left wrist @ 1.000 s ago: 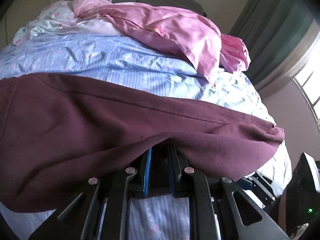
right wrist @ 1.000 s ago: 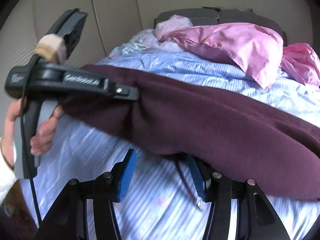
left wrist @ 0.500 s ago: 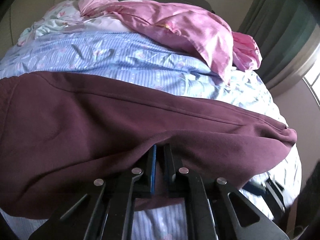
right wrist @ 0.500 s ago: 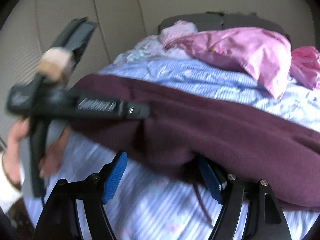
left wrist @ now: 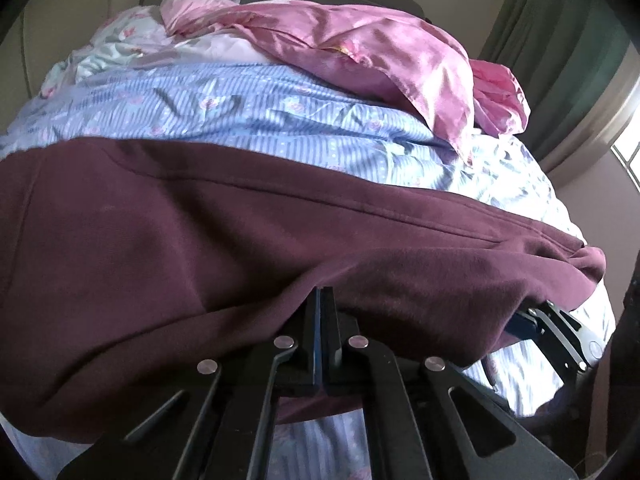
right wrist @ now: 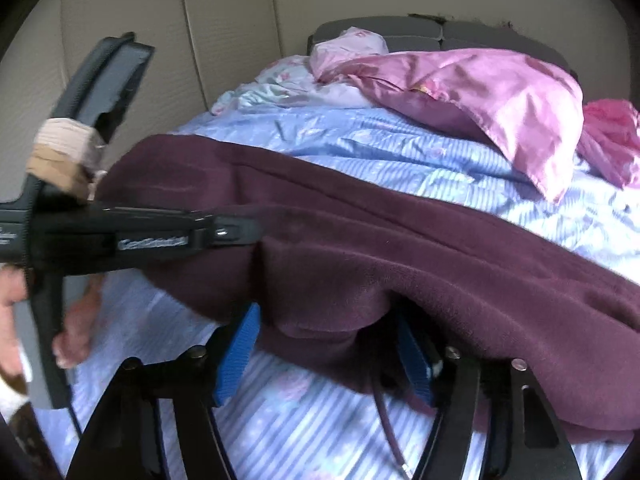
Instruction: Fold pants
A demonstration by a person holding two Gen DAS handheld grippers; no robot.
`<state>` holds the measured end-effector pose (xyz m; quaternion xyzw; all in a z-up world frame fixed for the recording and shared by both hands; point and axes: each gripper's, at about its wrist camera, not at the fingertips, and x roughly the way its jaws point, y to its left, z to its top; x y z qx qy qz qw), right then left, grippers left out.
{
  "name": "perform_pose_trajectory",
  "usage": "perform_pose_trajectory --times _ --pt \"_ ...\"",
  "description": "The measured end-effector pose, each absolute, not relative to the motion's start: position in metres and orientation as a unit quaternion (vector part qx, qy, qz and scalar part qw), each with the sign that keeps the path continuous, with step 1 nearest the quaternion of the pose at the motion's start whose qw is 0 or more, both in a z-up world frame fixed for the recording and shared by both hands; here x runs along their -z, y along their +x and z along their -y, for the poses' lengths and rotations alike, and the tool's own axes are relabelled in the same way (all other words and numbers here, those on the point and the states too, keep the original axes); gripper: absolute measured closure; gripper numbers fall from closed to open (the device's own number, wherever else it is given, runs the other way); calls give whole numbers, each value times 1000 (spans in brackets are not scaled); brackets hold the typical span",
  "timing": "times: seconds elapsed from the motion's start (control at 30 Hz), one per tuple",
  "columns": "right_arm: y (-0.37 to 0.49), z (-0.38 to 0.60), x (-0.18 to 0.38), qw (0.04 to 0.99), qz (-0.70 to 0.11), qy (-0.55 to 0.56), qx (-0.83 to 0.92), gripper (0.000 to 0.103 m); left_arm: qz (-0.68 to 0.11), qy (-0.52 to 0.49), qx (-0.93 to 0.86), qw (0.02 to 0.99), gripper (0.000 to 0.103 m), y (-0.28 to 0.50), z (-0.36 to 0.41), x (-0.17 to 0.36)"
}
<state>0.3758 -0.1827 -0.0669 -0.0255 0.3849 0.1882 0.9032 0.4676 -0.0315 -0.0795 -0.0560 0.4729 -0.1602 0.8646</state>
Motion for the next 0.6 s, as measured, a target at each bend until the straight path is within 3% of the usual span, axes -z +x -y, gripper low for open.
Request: perform_pose_trajectory --times 0.17,0.4,0.6 --pt "373 175 68 907 -384 -24 -171 48 -466 -27 159 870 99 458 35 80" --pt "366 197 60 894 -406 50 -185 85 -445 44 167 878 93 424 35 69" --pt "317 196 36 863 -435 67 -249 87 -422 71 175 887 64 367 22 49"
